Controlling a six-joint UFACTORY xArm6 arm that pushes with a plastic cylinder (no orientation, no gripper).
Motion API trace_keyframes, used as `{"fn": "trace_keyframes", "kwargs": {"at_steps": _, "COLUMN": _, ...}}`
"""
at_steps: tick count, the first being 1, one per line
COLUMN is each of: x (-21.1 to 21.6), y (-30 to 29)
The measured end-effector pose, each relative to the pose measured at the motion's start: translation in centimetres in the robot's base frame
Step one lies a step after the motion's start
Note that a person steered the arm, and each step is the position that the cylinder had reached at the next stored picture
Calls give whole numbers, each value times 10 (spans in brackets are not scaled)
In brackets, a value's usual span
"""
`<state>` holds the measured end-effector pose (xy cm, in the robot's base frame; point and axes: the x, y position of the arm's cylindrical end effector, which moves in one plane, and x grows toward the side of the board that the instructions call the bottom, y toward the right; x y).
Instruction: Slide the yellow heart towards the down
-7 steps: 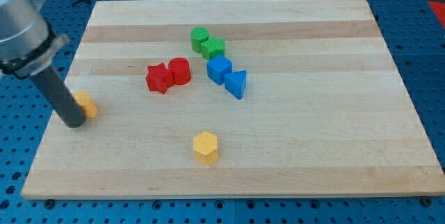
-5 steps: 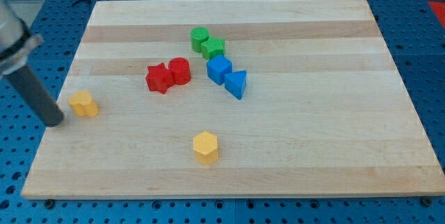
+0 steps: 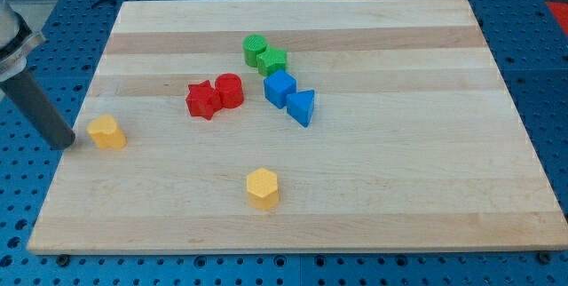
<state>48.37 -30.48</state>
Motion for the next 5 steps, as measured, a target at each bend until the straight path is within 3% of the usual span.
{"fn": "trace_keyframes", "kwargs": {"at_steps": 2, "x": -24, "y": 2}}
{"fn": "trace_keyframes", "kwargs": {"at_steps": 5, "x": 9, "y": 116}}
